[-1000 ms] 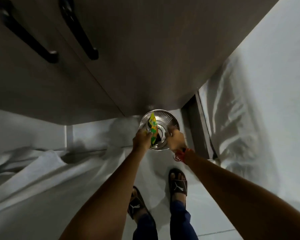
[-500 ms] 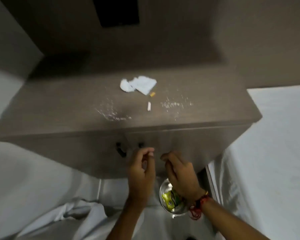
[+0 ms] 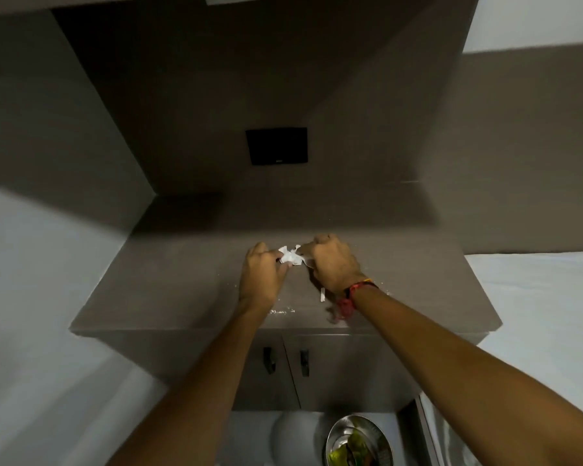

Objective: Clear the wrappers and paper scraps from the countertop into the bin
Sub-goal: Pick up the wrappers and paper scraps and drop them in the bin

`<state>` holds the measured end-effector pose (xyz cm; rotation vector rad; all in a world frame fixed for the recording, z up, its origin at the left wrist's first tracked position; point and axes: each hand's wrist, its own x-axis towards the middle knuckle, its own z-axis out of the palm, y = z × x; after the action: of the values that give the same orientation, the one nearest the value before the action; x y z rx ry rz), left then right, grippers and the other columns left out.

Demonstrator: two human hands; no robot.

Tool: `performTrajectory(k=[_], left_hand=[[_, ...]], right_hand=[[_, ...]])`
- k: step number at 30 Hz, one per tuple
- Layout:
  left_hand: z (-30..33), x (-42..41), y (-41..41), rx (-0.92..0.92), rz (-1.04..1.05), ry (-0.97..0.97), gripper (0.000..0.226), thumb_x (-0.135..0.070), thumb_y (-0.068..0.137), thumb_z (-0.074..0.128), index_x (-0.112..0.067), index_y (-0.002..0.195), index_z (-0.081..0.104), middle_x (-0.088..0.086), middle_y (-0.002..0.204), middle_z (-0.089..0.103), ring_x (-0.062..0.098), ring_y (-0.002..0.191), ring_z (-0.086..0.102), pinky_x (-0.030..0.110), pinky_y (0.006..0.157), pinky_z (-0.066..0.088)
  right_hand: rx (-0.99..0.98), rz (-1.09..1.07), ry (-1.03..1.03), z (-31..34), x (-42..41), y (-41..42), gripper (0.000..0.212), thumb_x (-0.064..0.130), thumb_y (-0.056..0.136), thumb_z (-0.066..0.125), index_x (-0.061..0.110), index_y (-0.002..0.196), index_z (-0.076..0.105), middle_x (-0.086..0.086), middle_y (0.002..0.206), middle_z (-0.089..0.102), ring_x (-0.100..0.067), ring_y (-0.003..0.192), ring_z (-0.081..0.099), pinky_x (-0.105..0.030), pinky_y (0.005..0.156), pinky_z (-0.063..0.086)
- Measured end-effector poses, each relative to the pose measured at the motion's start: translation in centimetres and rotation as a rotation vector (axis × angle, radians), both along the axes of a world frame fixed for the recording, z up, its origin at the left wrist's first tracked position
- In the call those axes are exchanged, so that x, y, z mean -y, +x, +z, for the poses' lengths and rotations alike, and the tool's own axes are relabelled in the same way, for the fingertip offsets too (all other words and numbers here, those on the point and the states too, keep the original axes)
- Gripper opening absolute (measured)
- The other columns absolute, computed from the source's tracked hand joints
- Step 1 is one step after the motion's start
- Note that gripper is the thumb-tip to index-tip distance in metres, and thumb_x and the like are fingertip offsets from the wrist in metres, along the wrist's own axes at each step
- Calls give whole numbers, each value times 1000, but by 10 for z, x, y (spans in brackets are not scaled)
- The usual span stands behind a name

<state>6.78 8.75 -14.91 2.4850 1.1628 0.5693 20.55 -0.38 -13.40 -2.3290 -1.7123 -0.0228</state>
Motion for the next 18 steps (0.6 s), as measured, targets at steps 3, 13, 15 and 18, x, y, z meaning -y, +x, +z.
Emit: performTrajectory(k=[3, 13, 15, 18], left_hand=[[-3, 3, -2, 63, 42, 63, 24, -30, 93, 68, -10, 103, 77, 4, 99, 59, 20, 100, 56, 31, 83, 52], [-16, 131, -46, 770, 179, -19, 11, -26, 95, 68, -18, 88, 65, -8, 82, 56, 7, 70, 53, 18, 65, 45], [-51, 172, -60, 811, 99, -65, 8, -26, 98, 66, -20, 94, 64, -9, 85, 56, 4, 74, 53, 15, 70, 43], [-129, 230, -87, 708, 6, -125, 10, -23, 98, 66, -13, 98, 64, -7, 93, 58, 4, 82, 56, 14, 76, 44]], right_hand=[[-74, -74, 167, -5, -8, 0, 30, 9, 90, 65, 24, 114, 75, -7, 106, 68, -30, 101, 65, -37, 82, 58], [-1143, -212, 816, -2, 106, -67, 18, 13, 92, 72, 12, 110, 76, -2, 103, 78, -16, 89, 74, -25, 69, 58], [-1162, -246, 861, -33, 148, -85, 17, 14, 95, 71, 12, 111, 75, -5, 106, 75, -22, 91, 74, -27, 70, 58], [-984, -397, 790, -111, 216, -118, 14, 20, 98, 69, 20, 111, 75, 2, 98, 70, -17, 85, 70, -25, 69, 56]])
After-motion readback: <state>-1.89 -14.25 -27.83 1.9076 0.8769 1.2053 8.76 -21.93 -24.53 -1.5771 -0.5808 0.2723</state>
